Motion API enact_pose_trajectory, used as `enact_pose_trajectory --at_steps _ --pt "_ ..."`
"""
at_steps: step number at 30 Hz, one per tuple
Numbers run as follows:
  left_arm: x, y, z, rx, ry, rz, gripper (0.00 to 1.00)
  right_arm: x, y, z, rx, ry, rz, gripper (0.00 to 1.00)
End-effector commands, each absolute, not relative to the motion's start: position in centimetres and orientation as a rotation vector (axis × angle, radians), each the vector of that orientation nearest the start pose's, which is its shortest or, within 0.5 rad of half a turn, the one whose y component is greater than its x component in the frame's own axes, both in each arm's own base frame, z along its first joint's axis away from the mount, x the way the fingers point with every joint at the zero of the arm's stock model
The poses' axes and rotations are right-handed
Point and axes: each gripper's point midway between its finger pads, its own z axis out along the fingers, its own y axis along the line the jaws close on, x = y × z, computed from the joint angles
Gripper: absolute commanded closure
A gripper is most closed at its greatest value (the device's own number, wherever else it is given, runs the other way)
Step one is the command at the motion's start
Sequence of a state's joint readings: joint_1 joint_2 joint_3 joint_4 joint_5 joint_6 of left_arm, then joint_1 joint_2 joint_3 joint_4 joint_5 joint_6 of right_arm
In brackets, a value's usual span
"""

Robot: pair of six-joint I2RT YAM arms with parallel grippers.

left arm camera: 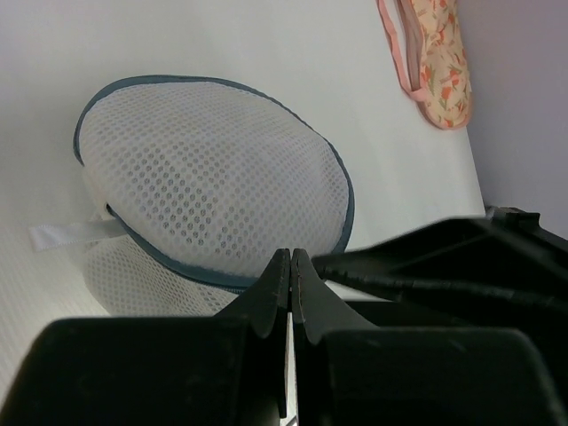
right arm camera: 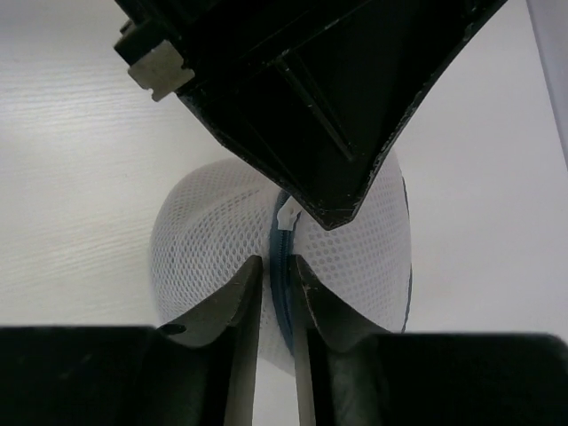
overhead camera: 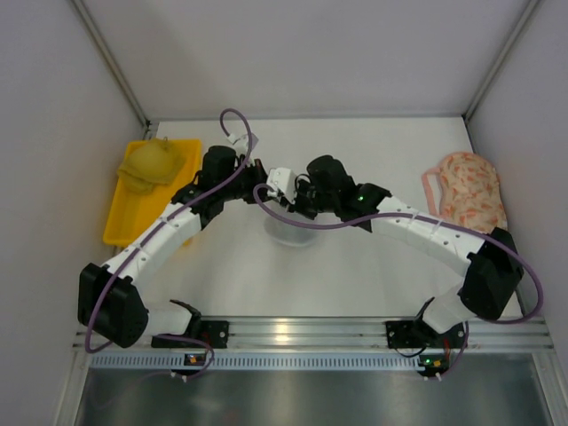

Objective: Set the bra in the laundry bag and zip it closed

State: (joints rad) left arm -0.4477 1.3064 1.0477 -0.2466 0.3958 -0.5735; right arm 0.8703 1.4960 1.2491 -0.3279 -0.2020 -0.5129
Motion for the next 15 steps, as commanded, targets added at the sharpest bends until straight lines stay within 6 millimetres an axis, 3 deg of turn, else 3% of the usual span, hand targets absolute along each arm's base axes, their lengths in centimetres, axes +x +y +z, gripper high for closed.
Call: enact_pose_trajectory --at_steps 1,4,8,10,15 --pt "31.2 -25.2 25.8 0.165 2.075 -1.050 1.00 28.1 35.2 19.7 -1.505 1.575 0.381 0.85" --pt "31.5 -24.7 25.6 0.133 2.087 -1.033 1.00 28.2 34.5 19.5 -1.508 1.613 0.374 1.00" --pt "32.1 -23.6 25.3 0.148 2.086 -0.958 1.00 28.3 33.1 20.3 -1.481 1.590 0.348 1.00" --pt "33.0 -21.9 25.0 0.160 2.061 -0.851 1.00 28.3 31.2 20.1 -1.466 1.595 0.325 1.00" --pt "34.2 -20.1 24.4 0.137 2.062 -0.785 1.00 28.4 29.5 19.6 -1.452 1.618 0.319 1.00"
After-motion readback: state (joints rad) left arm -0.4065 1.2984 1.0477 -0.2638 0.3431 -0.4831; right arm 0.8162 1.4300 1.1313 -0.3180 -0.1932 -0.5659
